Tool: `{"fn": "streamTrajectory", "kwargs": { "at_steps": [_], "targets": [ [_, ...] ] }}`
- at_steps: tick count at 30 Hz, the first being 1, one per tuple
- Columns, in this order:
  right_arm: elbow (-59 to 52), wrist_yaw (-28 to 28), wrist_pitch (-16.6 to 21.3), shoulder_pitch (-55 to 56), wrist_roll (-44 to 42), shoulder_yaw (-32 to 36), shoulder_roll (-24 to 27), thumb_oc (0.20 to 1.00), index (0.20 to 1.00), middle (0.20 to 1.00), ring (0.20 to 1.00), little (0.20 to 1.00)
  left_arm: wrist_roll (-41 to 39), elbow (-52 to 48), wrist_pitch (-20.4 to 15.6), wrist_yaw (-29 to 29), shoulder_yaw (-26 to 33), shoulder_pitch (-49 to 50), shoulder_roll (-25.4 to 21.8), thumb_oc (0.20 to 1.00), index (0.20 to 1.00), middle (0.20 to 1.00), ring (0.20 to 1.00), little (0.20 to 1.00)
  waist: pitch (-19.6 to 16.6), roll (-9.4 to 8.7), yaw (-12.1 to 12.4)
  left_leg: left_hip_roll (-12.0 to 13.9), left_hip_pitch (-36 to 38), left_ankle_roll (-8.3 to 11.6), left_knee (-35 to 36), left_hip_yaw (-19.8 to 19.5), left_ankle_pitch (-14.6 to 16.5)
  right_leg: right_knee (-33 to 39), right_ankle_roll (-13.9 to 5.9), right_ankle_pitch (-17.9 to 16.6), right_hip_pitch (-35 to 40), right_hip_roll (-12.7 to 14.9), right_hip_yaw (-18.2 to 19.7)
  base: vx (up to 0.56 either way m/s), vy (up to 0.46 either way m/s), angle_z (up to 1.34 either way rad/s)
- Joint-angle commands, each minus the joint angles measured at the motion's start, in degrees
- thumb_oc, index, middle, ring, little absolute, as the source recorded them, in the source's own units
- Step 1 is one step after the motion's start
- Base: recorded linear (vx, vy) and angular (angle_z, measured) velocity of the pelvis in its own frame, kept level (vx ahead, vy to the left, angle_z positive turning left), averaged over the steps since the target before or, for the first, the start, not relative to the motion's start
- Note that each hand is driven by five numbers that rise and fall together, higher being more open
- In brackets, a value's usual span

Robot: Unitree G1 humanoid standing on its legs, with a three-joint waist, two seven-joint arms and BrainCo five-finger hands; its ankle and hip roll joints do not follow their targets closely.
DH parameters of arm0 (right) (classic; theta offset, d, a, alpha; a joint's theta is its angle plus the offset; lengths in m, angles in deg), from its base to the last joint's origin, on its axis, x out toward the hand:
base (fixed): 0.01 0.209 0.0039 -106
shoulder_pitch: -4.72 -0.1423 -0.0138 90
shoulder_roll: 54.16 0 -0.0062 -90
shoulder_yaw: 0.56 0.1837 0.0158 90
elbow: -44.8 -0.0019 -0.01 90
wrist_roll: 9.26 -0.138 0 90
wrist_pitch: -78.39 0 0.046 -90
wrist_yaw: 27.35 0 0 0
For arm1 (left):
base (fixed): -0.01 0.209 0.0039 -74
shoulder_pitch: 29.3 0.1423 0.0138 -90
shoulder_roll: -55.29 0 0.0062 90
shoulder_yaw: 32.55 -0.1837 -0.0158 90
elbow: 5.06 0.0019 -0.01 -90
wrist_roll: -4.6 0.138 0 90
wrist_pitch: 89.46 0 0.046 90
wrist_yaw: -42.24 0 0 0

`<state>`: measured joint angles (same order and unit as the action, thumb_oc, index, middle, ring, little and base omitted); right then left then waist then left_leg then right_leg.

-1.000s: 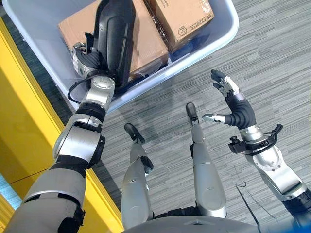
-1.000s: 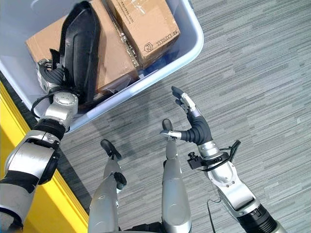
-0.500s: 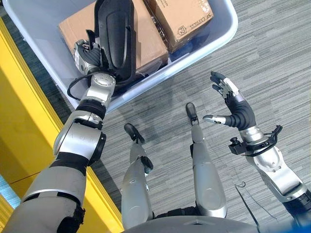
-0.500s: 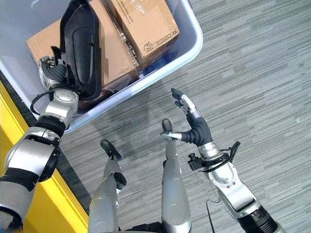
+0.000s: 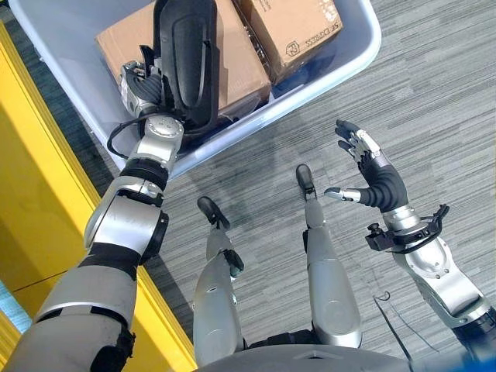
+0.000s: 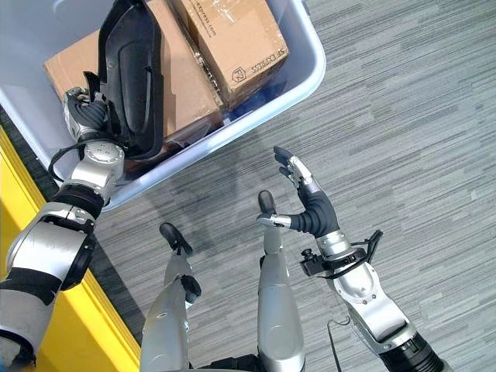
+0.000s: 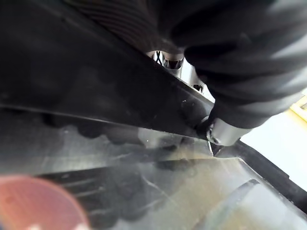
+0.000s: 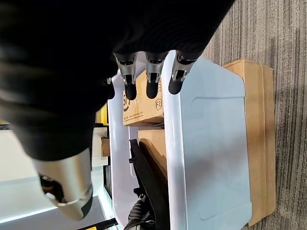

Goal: Move parts from the plastic box to the shelf.

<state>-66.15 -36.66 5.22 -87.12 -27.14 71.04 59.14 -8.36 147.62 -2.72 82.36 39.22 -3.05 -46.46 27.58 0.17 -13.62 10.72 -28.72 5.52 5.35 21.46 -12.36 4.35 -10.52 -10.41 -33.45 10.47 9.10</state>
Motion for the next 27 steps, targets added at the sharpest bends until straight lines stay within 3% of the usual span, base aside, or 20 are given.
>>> {"fn": "streamTrajectory", "kwargs": {
  "at_steps": [1, 10, 27],
  "targets": [
    [-1.89, -0.76, 4.43, 1.32, -0.69, 4.62, 0.86, 1.000, 1.000, 1.000, 1.000, 1.000, -1.18, -0.56, -3.28, -1.70, 1.63, -0.91, 1.87, 0.200, 0.200, 0.200, 0.200, 0.200, 0.64, -0.51, -0.81, 0.61, 4.22, 2.67, -0.96, -6.96, 4.20, -5.80, 0.48, 5.43, 2.54, -0.73, -2.09, 0.00, 0.000, 0.00],
    [-1.39, -2.15, 4.38, 0.74, 1.06, 5.27, -0.20, 1.000, 1.000, 1.000, 1.000, 1.000, 0.60, -22.38, -6.90, 0.92, 4.79, 10.56, 0.74, 0.200, 0.200, 0.200, 0.200, 0.200, 0.29, -0.74, 0.56, 0.68, 4.44, 2.05, -1.34, -7.36, 3.23, -5.79, 0.91, 4.47, 3.54, -0.54, -2.83, -0.03, -0.001, 0.01],
    [-0.19, -2.04, 3.38, -0.75, 1.59, 5.86, -1.40, 1.000, 1.000, 1.000, 1.000, 1.000, 3.50, -39.18, -9.12, 0.56, 10.31, 21.93, -0.49, 0.200, 0.200, 0.200, 0.200, 0.200, -2.49, -1.38, 1.88, 0.53, 7.54, 1.89, -1.11, -8.18, 3.92, -5.29, 0.90, 4.81, 6.96, 0.03, -3.64, 0.00, 0.009, 0.01]
  ]
}}
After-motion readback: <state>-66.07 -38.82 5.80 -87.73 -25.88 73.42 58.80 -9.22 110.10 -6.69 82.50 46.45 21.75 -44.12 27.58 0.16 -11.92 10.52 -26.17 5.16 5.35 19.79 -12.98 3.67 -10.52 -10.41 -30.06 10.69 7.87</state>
